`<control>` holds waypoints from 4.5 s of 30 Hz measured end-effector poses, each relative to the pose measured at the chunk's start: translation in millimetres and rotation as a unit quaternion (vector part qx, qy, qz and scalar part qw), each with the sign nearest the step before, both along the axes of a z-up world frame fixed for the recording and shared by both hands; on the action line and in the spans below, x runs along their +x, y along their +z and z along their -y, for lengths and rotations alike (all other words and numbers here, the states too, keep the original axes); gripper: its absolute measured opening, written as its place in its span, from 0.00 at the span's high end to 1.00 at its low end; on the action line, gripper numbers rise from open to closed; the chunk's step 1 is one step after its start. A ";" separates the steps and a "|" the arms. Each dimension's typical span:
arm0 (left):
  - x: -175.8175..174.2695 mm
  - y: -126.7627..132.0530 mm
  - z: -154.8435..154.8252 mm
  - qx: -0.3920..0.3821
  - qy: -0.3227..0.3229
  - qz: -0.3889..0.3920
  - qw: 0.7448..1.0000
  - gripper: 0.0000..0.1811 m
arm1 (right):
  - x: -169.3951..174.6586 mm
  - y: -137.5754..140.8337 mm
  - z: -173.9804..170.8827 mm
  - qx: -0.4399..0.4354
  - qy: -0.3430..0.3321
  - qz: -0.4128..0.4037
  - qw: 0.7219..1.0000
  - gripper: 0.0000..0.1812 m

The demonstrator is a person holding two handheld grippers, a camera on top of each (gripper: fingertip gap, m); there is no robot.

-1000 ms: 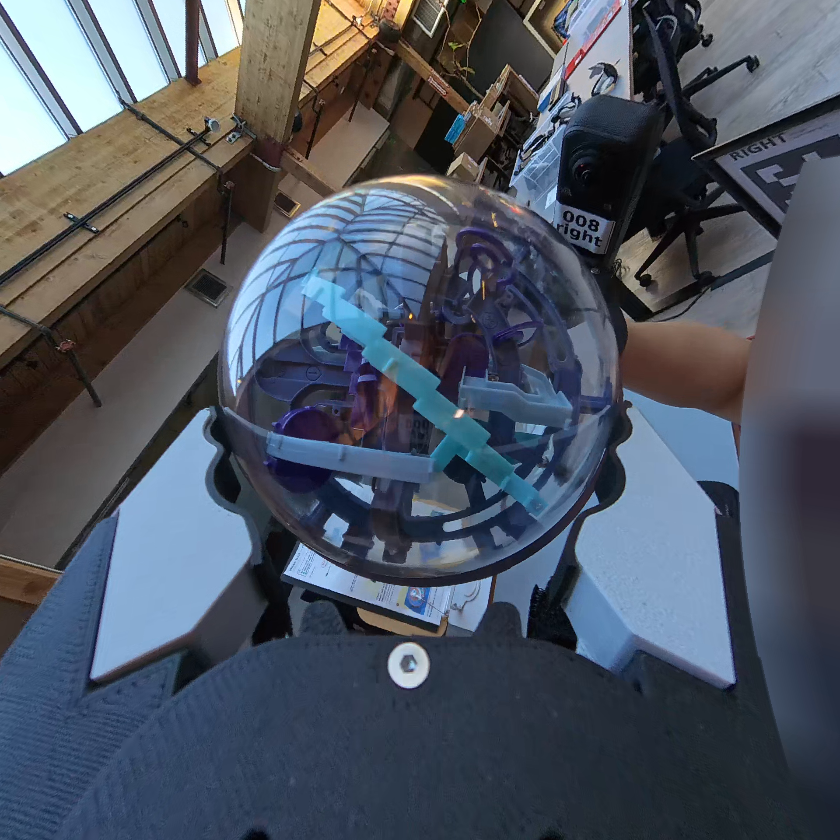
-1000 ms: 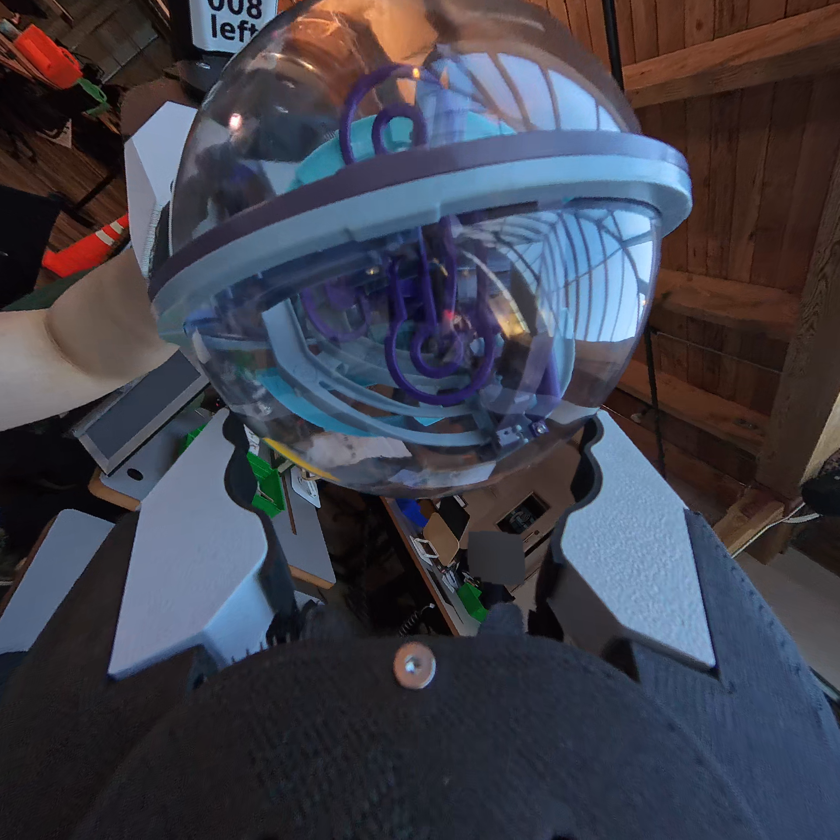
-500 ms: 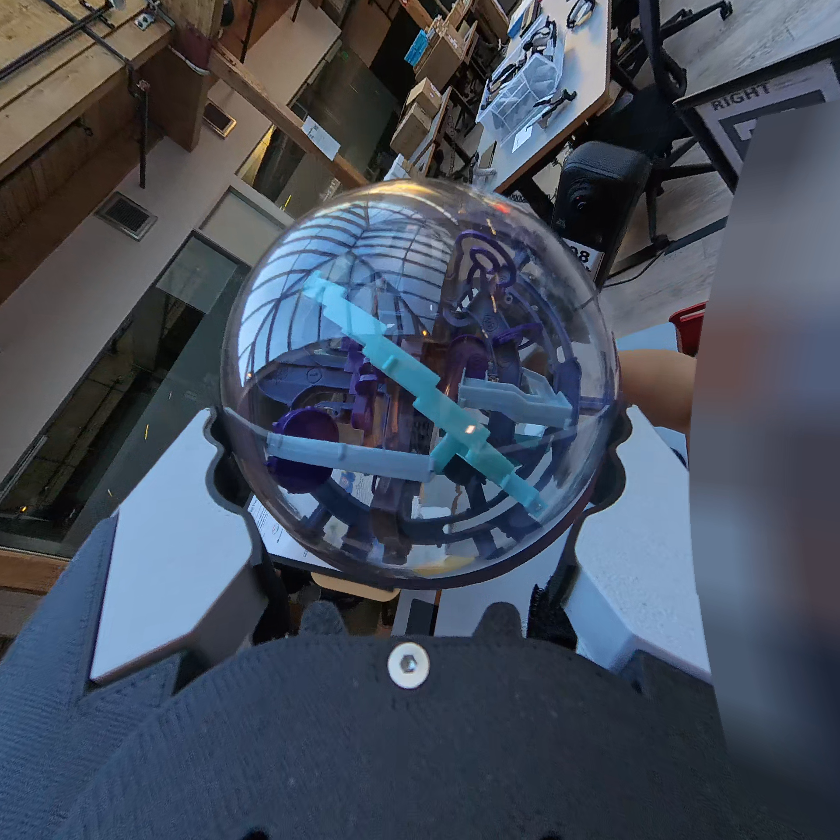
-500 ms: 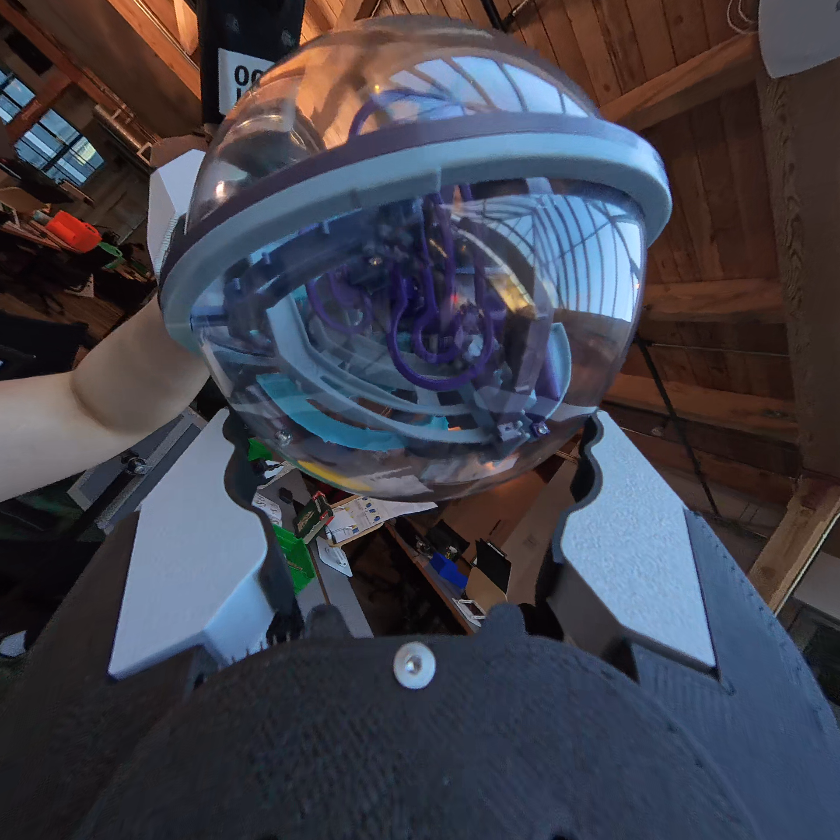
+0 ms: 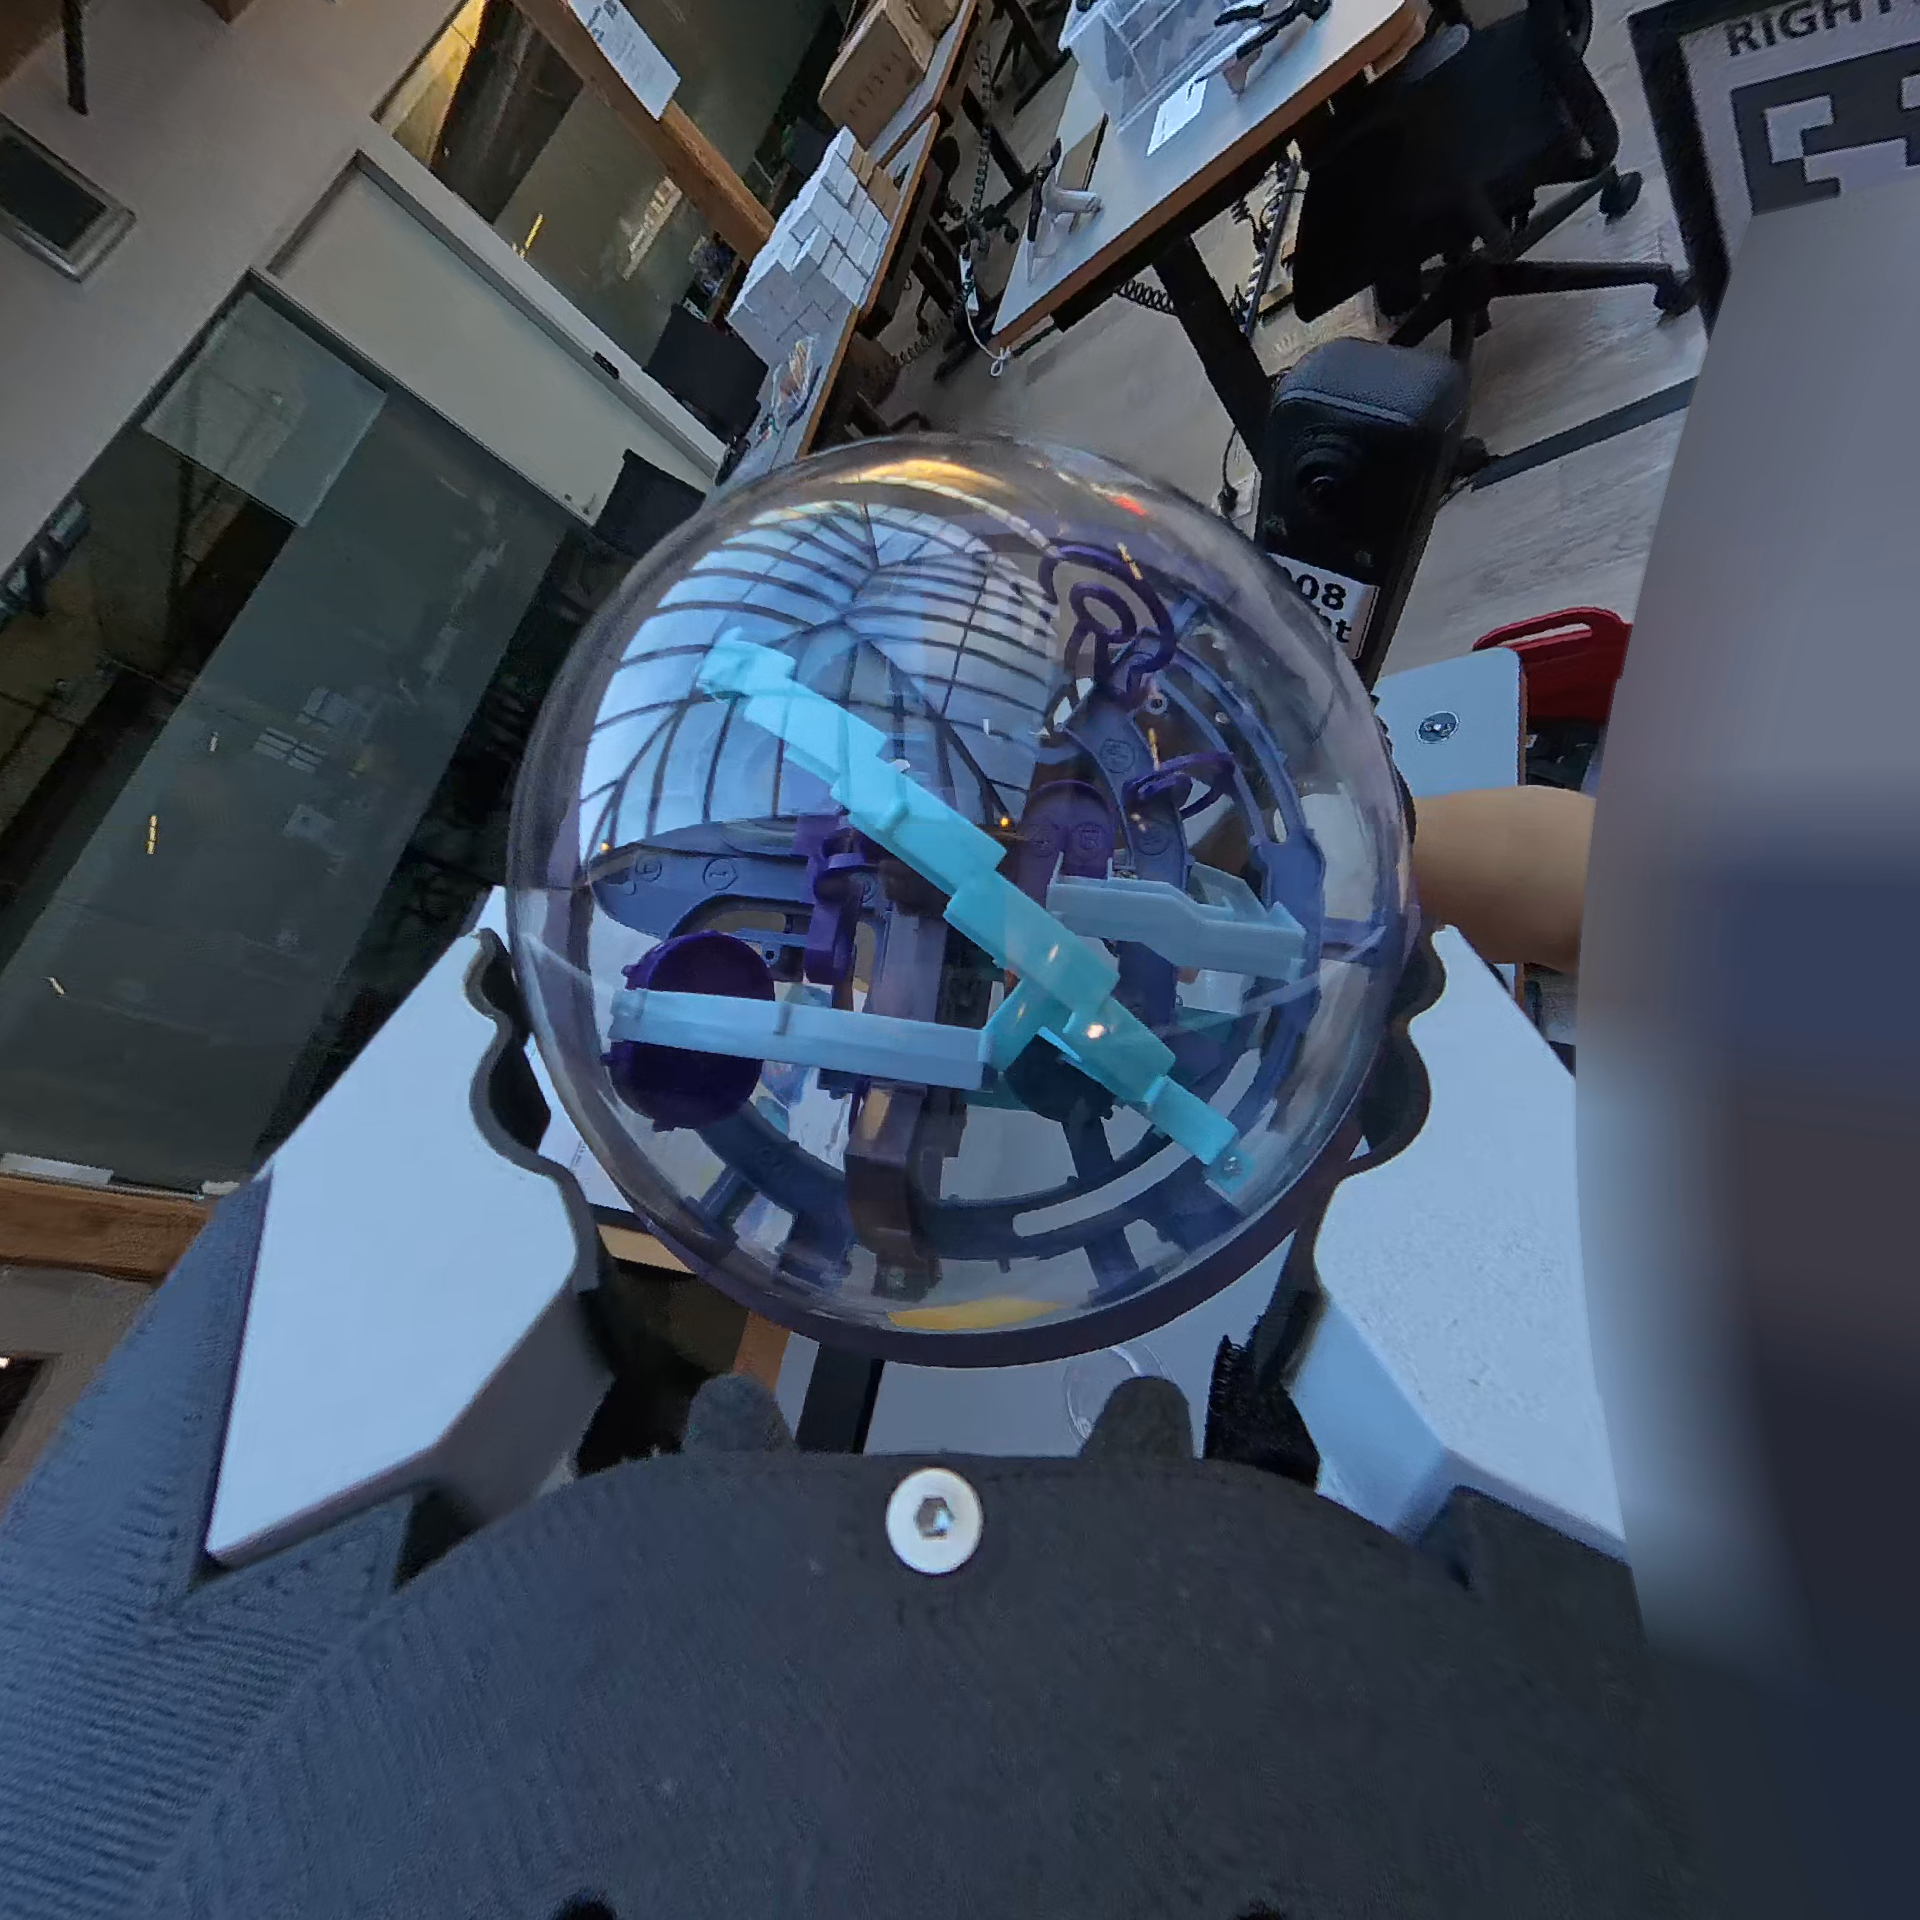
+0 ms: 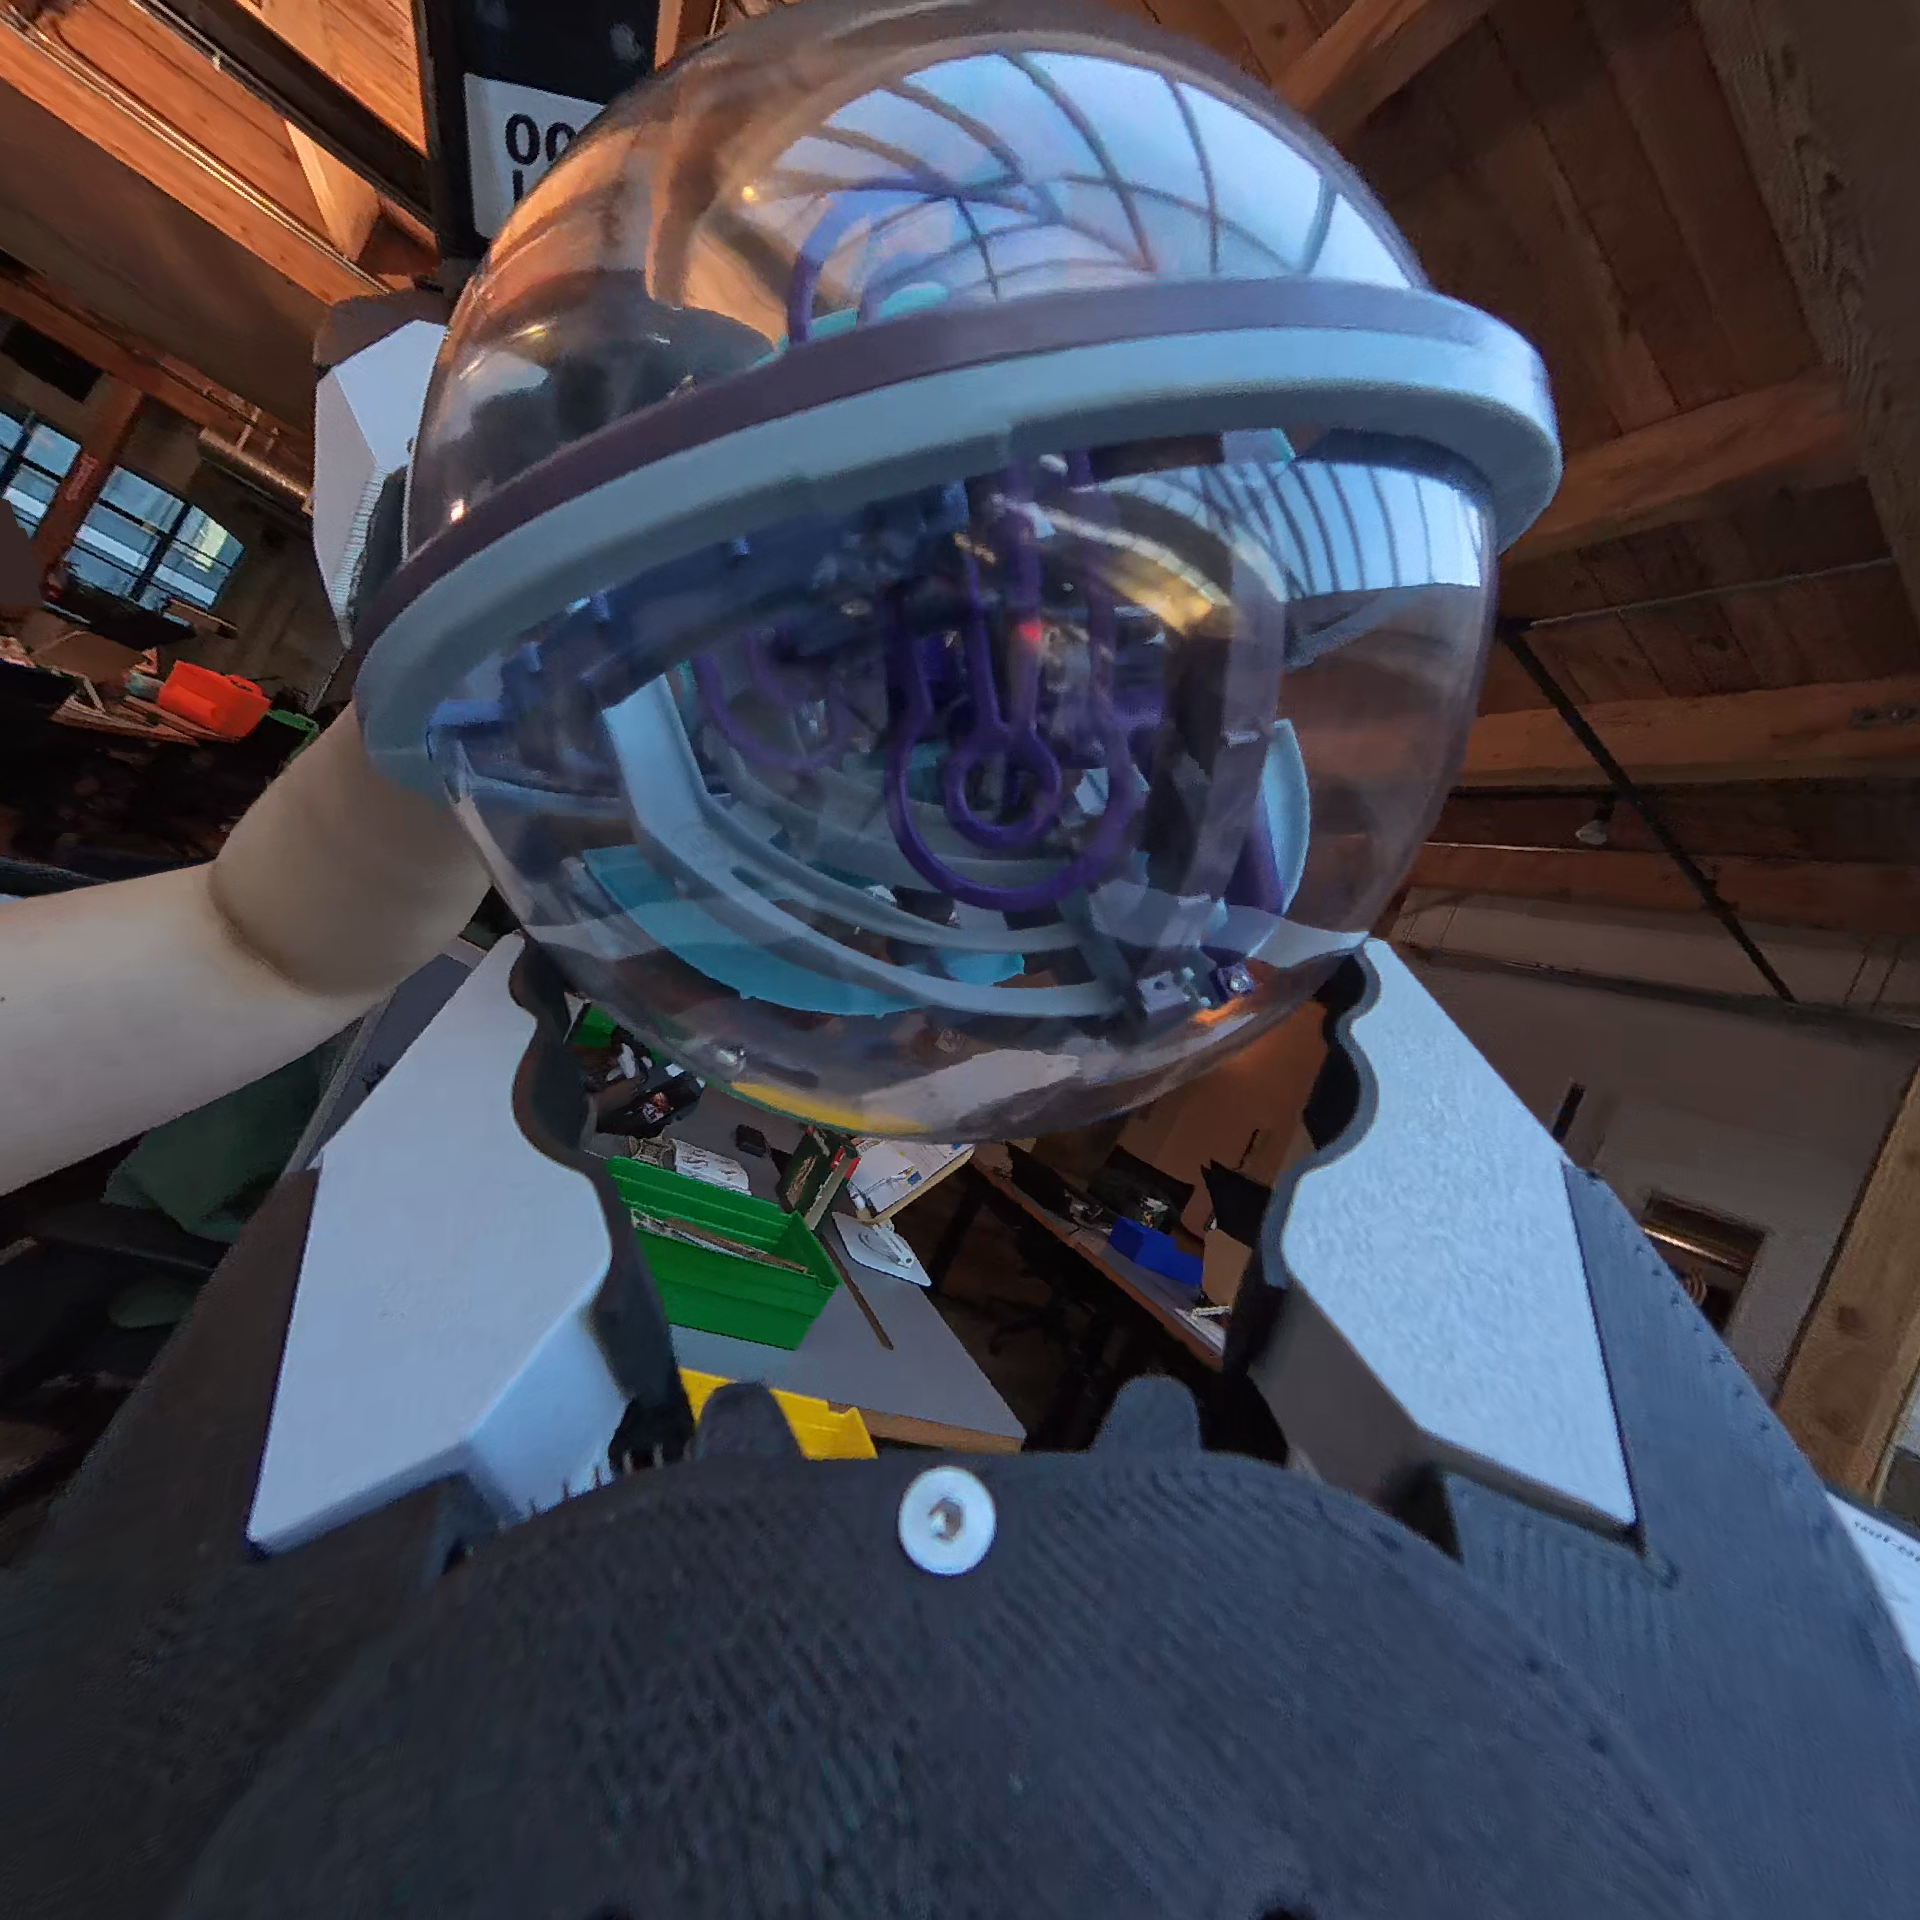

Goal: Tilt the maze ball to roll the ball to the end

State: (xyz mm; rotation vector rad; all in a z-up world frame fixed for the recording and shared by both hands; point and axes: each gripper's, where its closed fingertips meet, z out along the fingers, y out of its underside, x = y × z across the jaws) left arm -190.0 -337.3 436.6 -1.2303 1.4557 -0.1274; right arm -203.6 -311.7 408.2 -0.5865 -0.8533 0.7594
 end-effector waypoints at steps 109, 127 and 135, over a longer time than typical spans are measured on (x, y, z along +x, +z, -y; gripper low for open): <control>-44.3 56.4 114.6 0.079 -0.132 0.051 0.987 0.13 | -26.9 70.7 115.9 0.128 -0.161 0.067 0.976 0.22; -22.7 36.1 91.7 0.106 0.024 -0.086 0.990 0.13 | -46.8 36.4 77.4 0.031 0.001 -0.036 0.999 0.22; -16.4 19.5 72.9 0.100 0.012 -0.091 0.991 0.13 | -41.6 18.2 57.6 0.016 -0.012 -0.035 0.999 0.22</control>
